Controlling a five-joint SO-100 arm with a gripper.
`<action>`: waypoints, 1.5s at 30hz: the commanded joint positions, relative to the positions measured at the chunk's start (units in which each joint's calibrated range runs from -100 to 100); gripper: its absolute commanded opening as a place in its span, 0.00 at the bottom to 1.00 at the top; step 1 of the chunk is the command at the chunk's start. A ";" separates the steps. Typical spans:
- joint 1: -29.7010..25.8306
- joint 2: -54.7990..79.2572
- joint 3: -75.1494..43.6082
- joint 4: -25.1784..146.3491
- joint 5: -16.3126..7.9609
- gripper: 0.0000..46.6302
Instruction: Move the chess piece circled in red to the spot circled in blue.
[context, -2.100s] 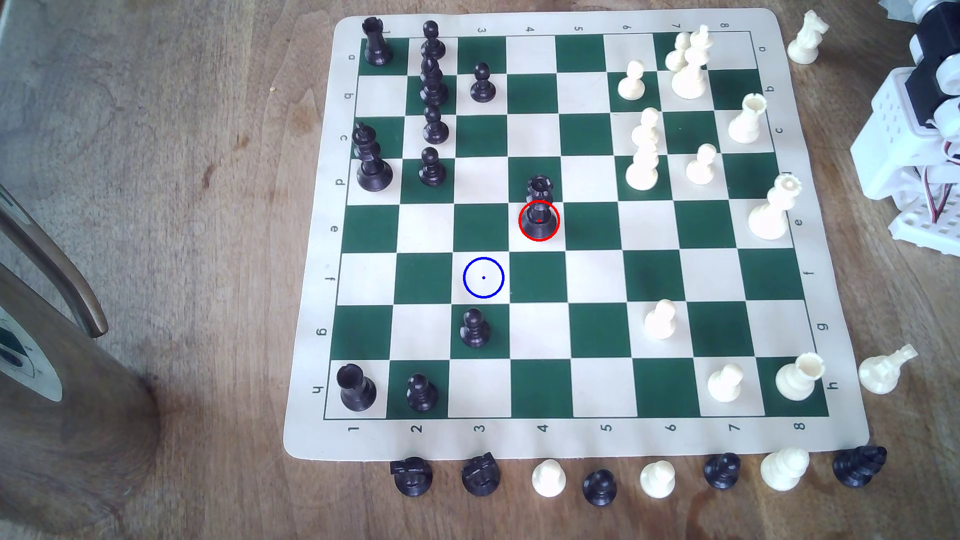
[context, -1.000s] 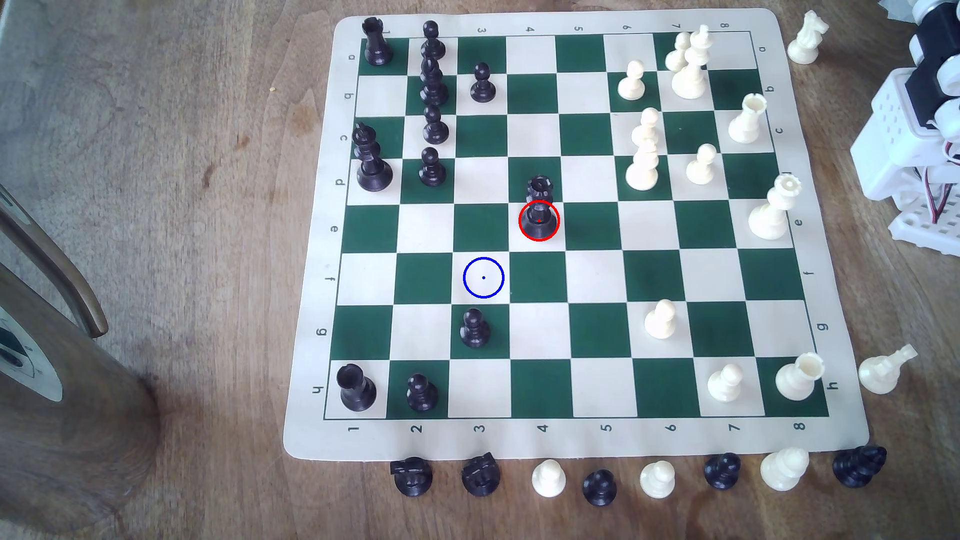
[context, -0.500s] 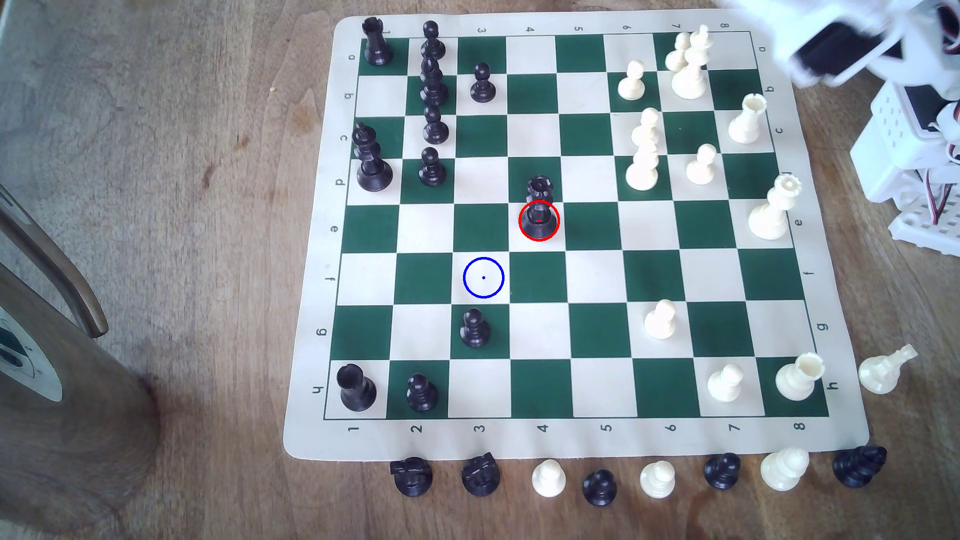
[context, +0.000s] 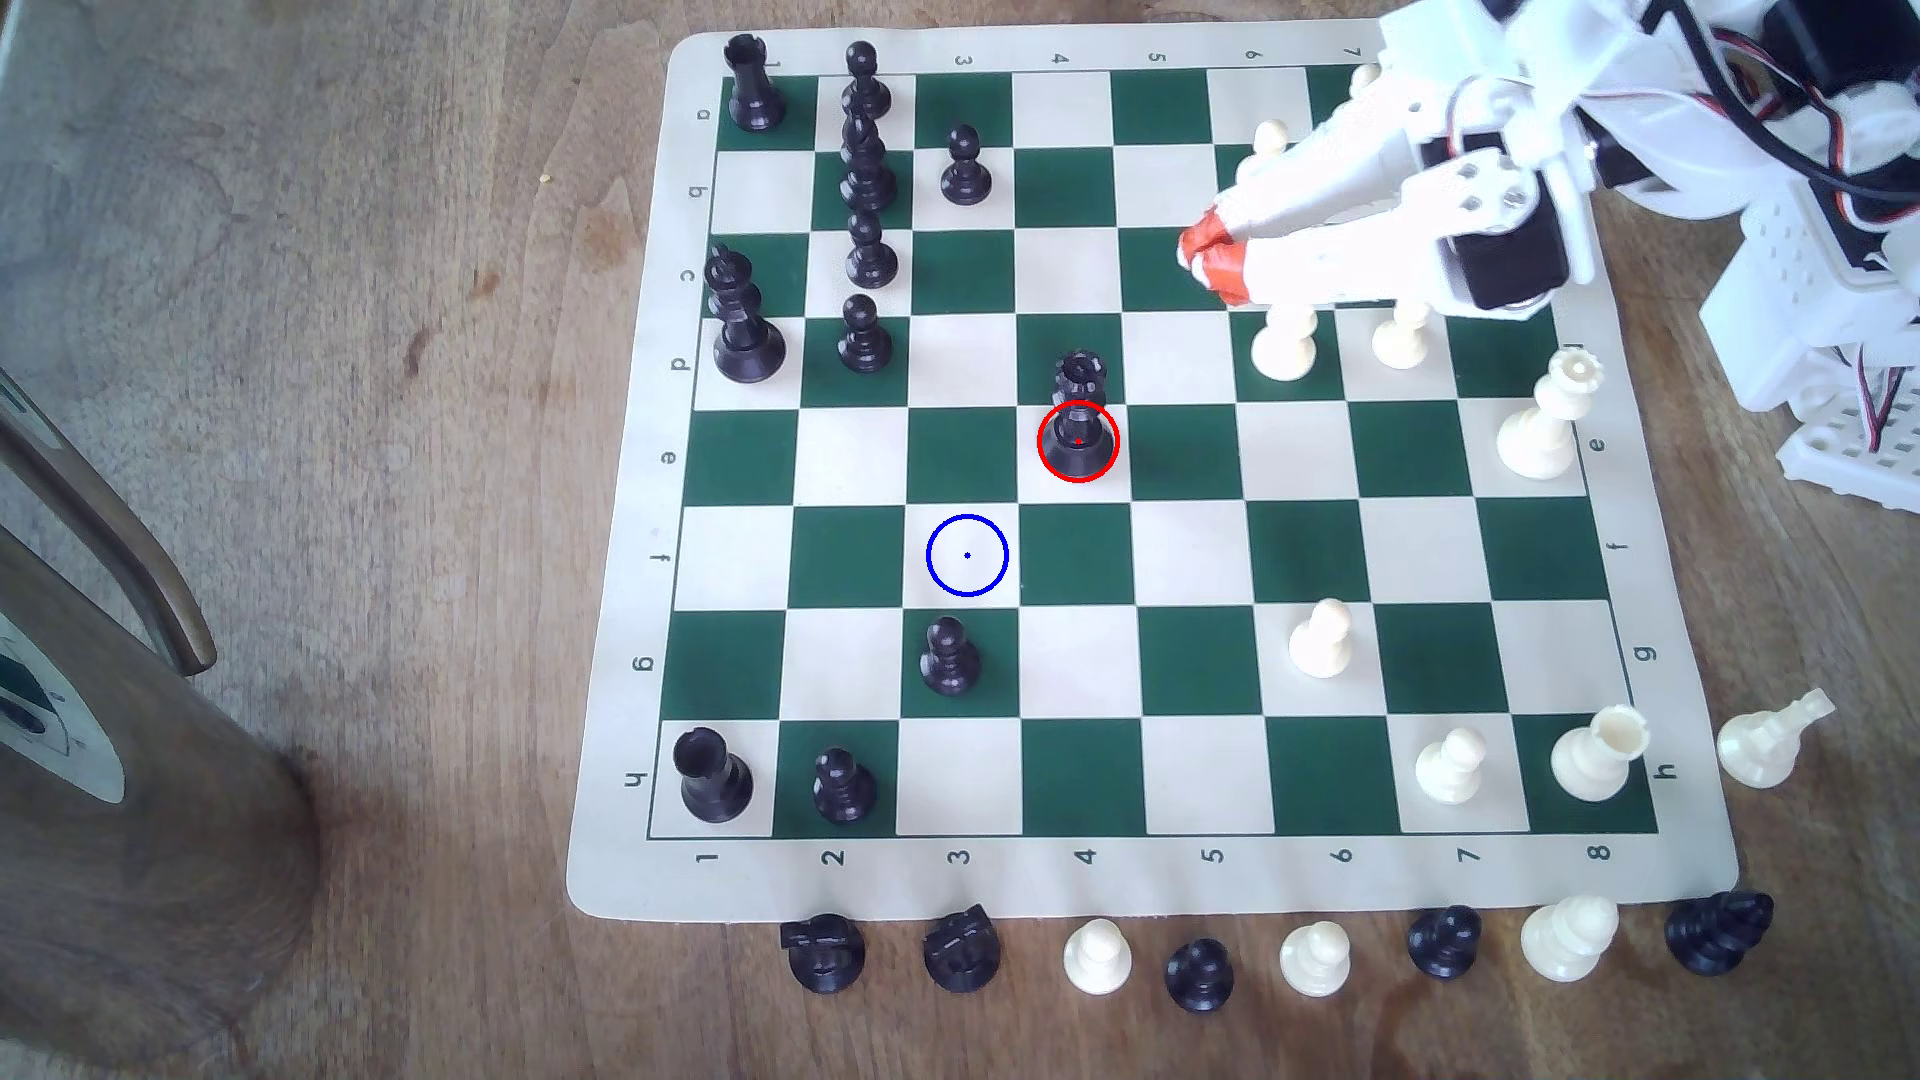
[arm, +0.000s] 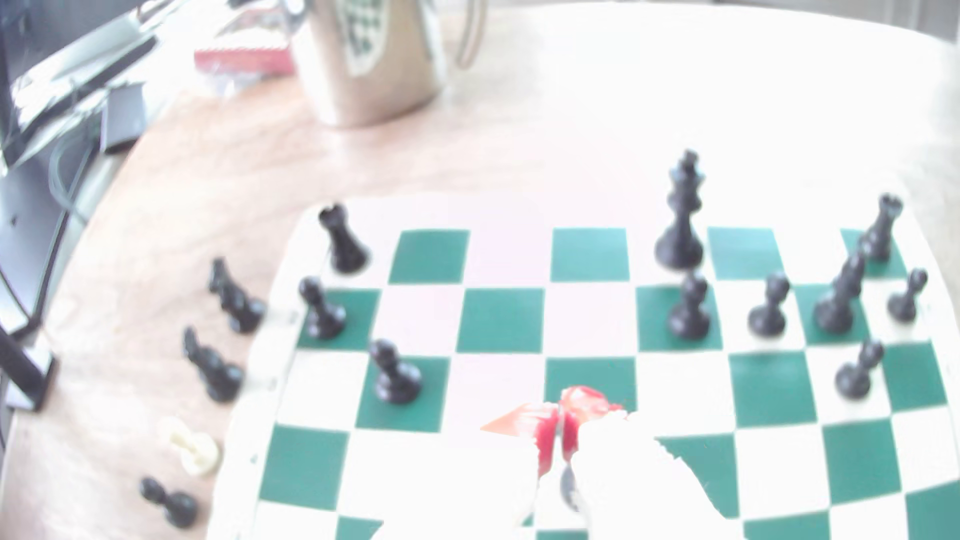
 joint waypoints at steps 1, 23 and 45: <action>1.24 14.29 -26.37 13.39 -3.81 0.06; 4.91 44.76 -45.86 23.22 -7.47 0.31; 4.29 50.28 -43.69 18.96 -8.25 0.31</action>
